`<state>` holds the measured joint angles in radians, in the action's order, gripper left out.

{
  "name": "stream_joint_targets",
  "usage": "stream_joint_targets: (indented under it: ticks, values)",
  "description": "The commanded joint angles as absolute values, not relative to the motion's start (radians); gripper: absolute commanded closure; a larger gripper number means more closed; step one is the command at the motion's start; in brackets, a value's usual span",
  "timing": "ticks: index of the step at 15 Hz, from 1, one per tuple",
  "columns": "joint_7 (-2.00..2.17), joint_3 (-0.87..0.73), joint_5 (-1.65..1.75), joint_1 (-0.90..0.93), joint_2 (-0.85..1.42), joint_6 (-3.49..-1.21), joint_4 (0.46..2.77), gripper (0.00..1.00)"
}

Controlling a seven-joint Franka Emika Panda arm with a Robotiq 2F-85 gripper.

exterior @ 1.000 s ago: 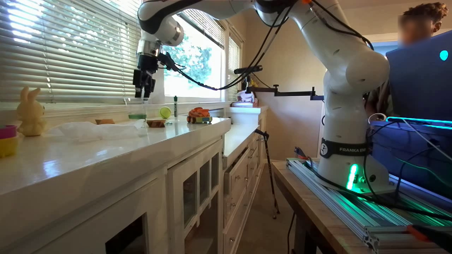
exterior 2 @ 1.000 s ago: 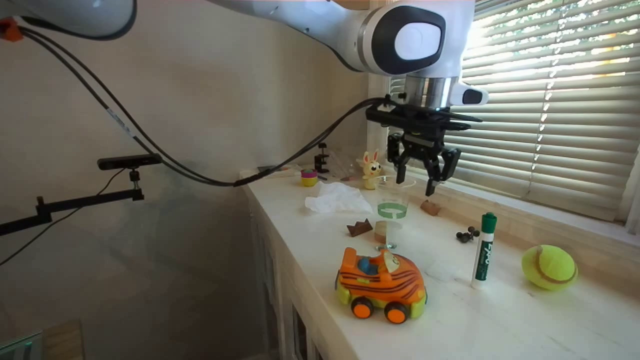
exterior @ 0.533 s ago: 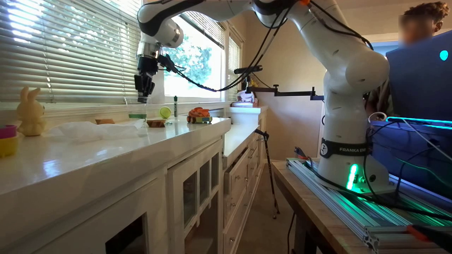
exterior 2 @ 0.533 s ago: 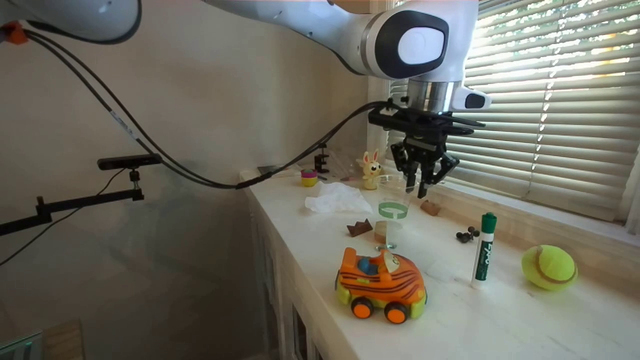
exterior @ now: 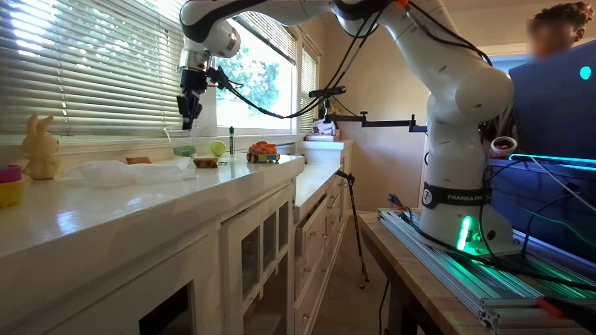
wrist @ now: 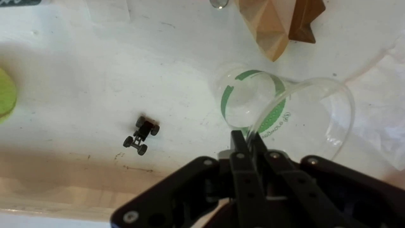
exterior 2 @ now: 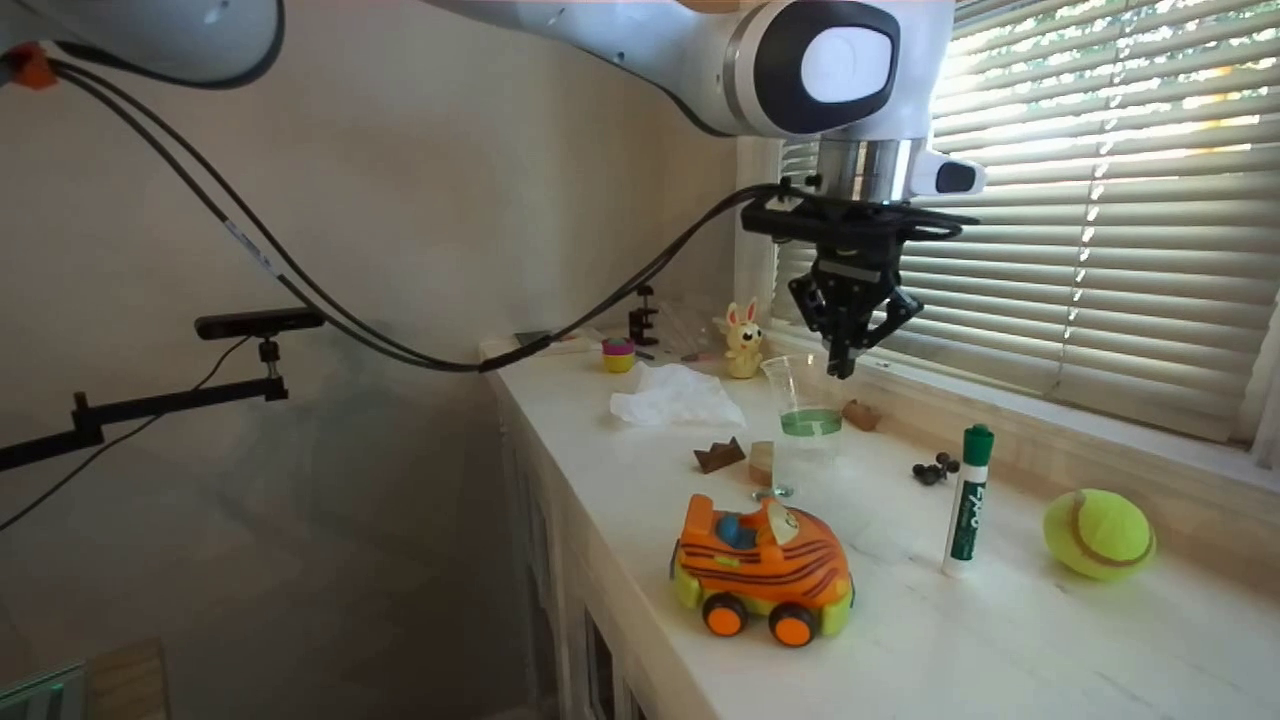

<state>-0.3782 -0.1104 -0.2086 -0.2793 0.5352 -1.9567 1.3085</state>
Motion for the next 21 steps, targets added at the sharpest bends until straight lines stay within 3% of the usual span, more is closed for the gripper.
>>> stream_joint_targets:
  ticks: [1, 9, 21]
  values:
    - [-0.35, -0.122, -0.071, -0.255, 0.537, -1.879, 1.248, 0.96]
    - [-0.389, -0.137, 0.25, -0.187, 0.569, -1.706, 1.166, 0.96]
    - [-0.404, -0.138, 0.402, -0.169, 0.616, -1.721, 1.173, 0.96]
